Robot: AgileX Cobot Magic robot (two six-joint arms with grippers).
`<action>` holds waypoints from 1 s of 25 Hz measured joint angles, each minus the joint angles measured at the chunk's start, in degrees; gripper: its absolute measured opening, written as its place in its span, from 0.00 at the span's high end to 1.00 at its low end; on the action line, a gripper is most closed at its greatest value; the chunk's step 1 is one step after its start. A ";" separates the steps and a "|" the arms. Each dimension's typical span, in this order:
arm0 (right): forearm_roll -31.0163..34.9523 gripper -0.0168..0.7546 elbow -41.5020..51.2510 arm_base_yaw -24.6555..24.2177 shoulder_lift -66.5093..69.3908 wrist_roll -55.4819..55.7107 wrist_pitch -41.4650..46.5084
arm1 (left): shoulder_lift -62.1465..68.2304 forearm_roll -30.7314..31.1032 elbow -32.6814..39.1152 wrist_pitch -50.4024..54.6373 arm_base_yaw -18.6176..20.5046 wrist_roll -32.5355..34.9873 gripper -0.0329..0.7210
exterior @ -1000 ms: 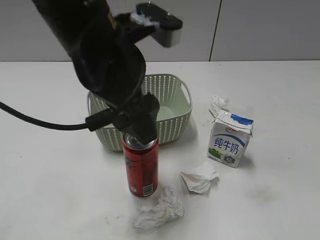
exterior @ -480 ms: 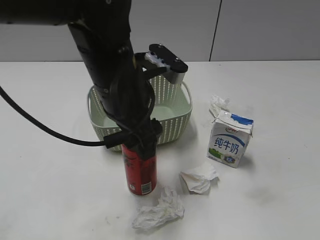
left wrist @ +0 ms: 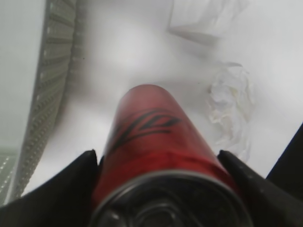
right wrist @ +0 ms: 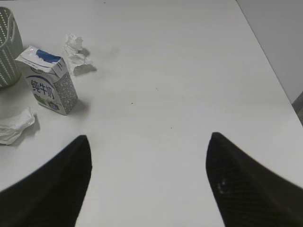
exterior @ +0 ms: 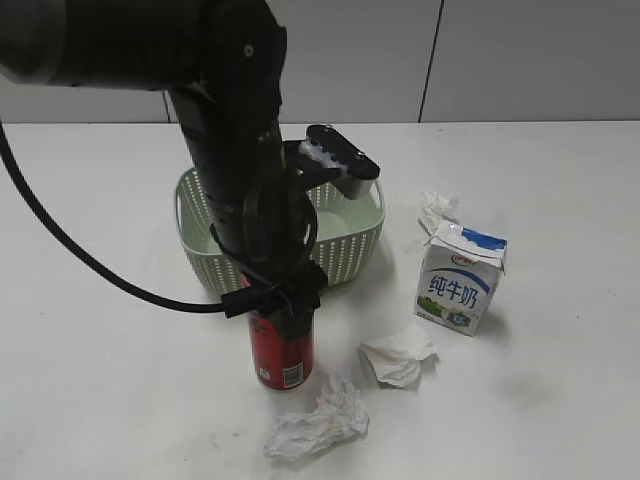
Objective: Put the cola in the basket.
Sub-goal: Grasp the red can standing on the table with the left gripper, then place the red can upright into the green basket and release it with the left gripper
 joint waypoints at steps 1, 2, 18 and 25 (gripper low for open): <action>0.00 0.24 0.00 0.00 0.00 0.00 0.00 | 0.02 -0.04 0.00 0.00 0.00 0.00 0.18; 0.00 0.24 0.00 0.00 0.00 0.00 0.00 | 0.02 -0.05 0.00 0.00 0.00 0.00 0.20; 0.00 0.24 0.00 0.00 0.00 0.05 0.00 | 0.31 0.86 -7.20 7.73 0.00 -0.11 0.25; 0.00 0.24 0.00 0.00 0.00 0.00 0.00 | -2.58 3.07 -21.28 8.11 0.48 -1.58 0.25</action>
